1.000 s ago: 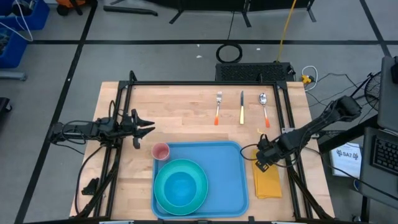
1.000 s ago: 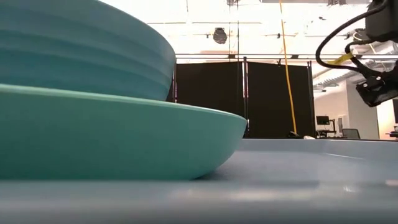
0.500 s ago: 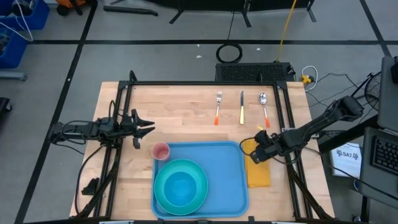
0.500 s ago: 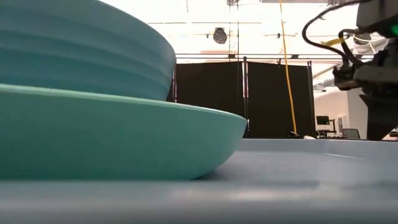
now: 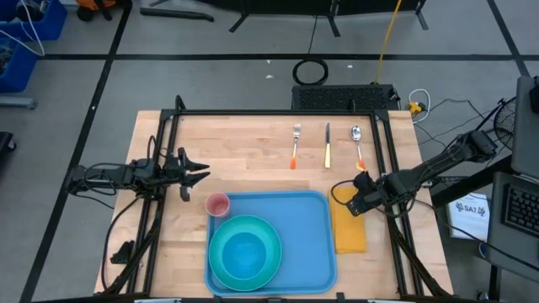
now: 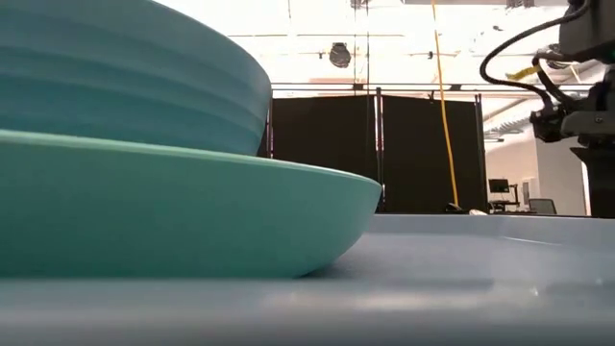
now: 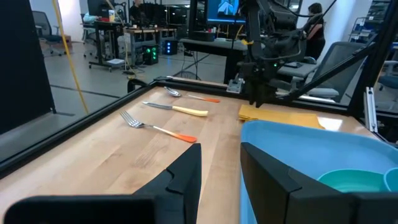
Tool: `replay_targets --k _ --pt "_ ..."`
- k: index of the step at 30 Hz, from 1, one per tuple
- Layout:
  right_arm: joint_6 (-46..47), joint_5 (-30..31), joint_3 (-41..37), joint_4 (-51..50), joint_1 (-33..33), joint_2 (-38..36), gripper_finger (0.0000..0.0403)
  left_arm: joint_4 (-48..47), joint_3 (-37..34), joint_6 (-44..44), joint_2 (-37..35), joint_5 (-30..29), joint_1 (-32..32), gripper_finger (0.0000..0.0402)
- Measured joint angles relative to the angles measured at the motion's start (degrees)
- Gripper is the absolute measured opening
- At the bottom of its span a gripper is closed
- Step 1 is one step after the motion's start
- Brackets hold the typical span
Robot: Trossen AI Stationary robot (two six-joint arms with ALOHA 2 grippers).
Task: Set up tray
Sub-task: Put the yellow napkin on the blue tray to the right of the green plate
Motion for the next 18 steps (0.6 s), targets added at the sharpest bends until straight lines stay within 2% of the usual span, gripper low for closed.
replay_targets --k 6,12,18 --pt "0.16 -0.02 -3.76 6.7 -1.5 -0.02 0.0178 0.0 0.0 0.04 0.0 0.02 0.0 0.0115" --pt "0.43 0.78 -7.83 14.95 -2.52 -0.17 0.0177 0.0 0.0 0.04 0.0 0.02 0.0 0.0115" --pt "-0.88 2.93 -8.3 21.05 -2.52 -0.15 0.0172 0.0 0.0 -0.02 0.0 0.0 0.0 0.0115"
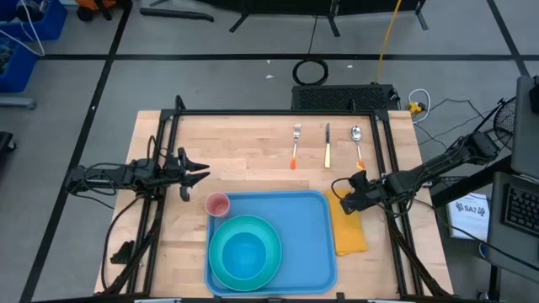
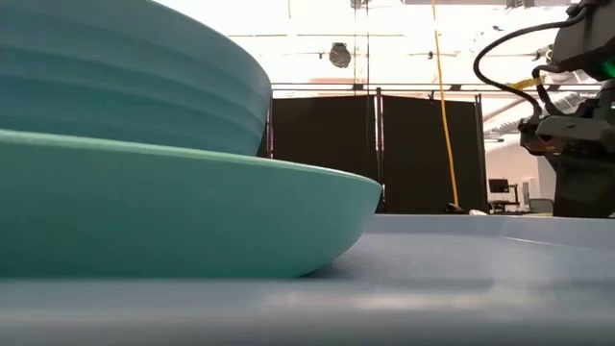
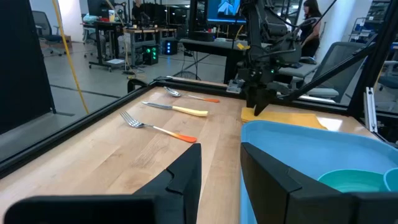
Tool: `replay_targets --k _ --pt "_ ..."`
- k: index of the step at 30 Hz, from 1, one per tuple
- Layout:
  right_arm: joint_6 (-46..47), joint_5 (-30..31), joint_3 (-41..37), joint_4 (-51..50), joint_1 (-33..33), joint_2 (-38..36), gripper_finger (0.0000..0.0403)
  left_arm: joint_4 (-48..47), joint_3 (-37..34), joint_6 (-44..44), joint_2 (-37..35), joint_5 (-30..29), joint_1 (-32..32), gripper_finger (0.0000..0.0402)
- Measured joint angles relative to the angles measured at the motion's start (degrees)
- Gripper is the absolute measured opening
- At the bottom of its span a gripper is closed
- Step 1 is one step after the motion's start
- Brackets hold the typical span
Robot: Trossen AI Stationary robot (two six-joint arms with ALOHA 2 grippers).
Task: Set up tray
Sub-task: Put the yellow napkin on the blue tray to the right of the green plate
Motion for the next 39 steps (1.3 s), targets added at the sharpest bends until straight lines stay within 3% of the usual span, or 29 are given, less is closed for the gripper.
replay_targets --k 6,13,19,25,32,39 --pt "-0.53 0.99 -0.1 1.27 0.0 0.09 0.0153 0.0 0.0 0.0 0.0 0.0 0.0 0.0115" --pt "-5.78 2.15 -0.17 1.44 0.06 0.15 0.0014 0.0 0.0 -0.05 0.0 0.0 0.0 0.0115" --pt "-11.85 5.82 0.16 3.71 0.13 -2.05 0.0005 0.0 0.0 -0.05 0.0 0.0 0.0 0.0115" --pt "-19.01 3.88 4.2 5.67 0.38 -9.5 0.0003 0.0 0.0 -0.05 0.0 0.0 -0.01 0.0115" --pt "-25.8 -6.97 5.75 20.84 3.97 -16.25 0.0002 0.0 0.0 -0.02 0.0 0.0 0.0 0.0115" --pt "-25.16 -12.19 5.77 32.36 11.33 -12.93 0.0001 0.0 0.0 -0.02 0.0 -0.01 -0.01 0.0115"
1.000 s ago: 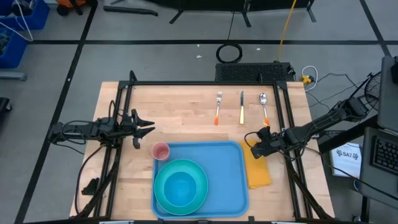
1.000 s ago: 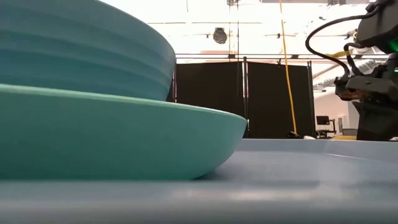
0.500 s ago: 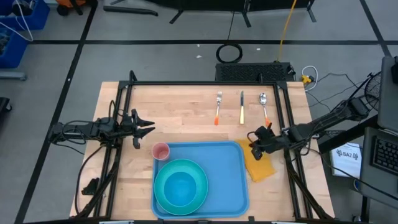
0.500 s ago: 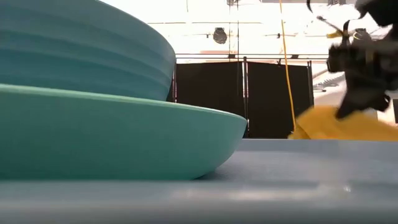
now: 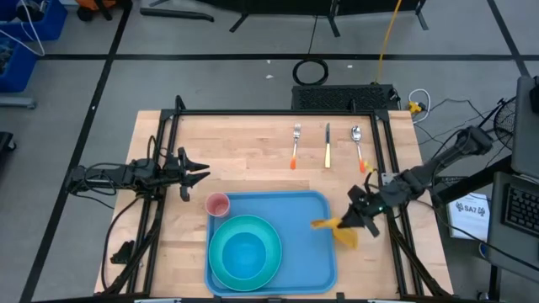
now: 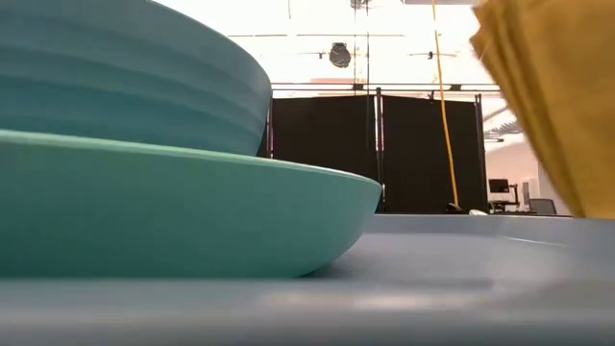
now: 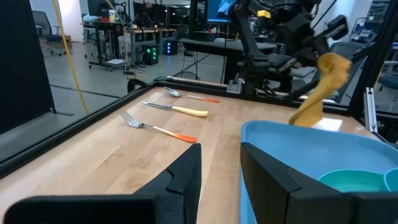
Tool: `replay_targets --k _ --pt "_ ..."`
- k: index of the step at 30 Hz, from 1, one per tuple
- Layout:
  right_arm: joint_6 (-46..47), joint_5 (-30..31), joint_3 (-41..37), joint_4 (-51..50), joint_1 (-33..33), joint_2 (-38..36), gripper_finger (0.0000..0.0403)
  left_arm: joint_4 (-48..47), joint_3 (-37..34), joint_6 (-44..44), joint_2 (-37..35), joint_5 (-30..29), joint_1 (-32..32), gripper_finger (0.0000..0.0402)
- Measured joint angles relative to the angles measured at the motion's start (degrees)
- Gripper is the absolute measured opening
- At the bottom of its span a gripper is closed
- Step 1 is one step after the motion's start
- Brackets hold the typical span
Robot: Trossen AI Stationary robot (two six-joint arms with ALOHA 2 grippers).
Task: Set up tray
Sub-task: Put the yellow napkin on the blue tray to the right of the green plate
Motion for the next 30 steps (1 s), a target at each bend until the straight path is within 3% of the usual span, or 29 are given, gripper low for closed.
replay_targets --k 11,22,26,30 --pt "-1.29 -3.42 0.26 39.38 8.03 22.71 0.0001 0.0 0.0 0.0 0.02 -0.02 0.01 0.0115" --pt "-6.94 0.64 10.41 40.28 6.65 40.11 0.0 -0.01 0.0 -0.01 0.02 -0.02 0.01 0.0115" --pt "-11.37 2.68 11.65 39.67 5.49 42.4 0.0 0.0 0.0 0.0 0.02 -0.02 -0.01 0.0115" --pt "-13.84 9.75 11.63 34.02 4.8 42.54 0.0 0.0 0.0 -0.02 0.02 -0.02 0.01 0.0115"
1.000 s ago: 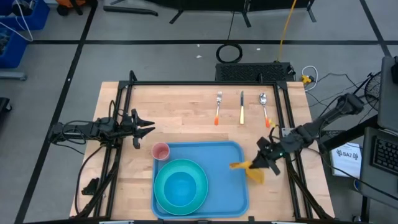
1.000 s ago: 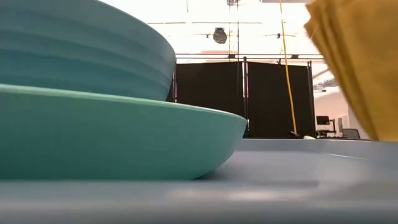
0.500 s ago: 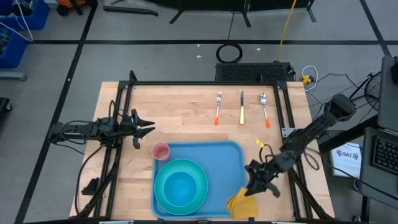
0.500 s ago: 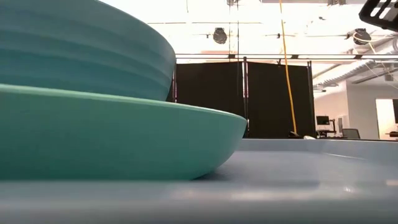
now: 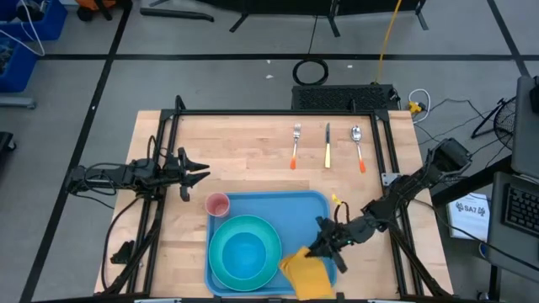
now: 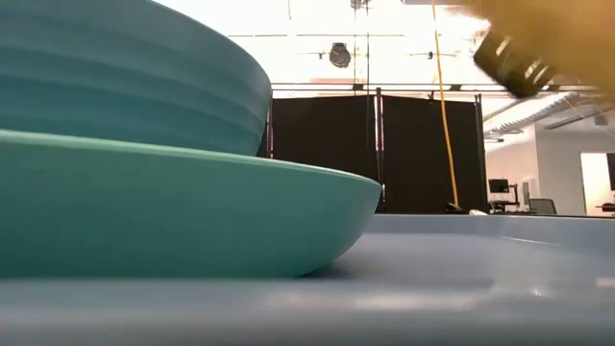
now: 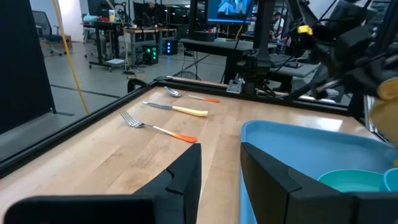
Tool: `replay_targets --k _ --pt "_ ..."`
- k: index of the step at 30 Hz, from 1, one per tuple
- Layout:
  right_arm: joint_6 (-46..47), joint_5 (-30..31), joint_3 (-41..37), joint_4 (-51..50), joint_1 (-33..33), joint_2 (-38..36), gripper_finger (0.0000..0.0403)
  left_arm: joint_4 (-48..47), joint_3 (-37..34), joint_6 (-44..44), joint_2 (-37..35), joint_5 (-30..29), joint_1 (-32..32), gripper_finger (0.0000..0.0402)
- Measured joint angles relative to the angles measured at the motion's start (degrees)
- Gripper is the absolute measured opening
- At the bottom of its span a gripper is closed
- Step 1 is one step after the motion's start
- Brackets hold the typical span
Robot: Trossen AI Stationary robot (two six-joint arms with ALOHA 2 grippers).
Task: Set up tray
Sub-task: Put the yellow napkin on the blue tray to the right of the green plate
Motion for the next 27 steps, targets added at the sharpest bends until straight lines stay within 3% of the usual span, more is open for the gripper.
replay_targets --k 10,17,27 --pt "4.88 14.9 -0.04 -15.19 -1.5 -0.01 0.0 0.0 0.0 0.0 0.0 0.0 0.0 0.0115" --pt "18.54 25.16 -0.04 -25.85 -0.03 0.0 0.0 0.0 0.0 0.0 0.0 0.0 0.0 0.0115" --pt "30.65 31.16 -0.07 -24.64 6.04 0.0 0.0 0.0 0.0 0.0 -0.02 0.0 0.0 0.0115"
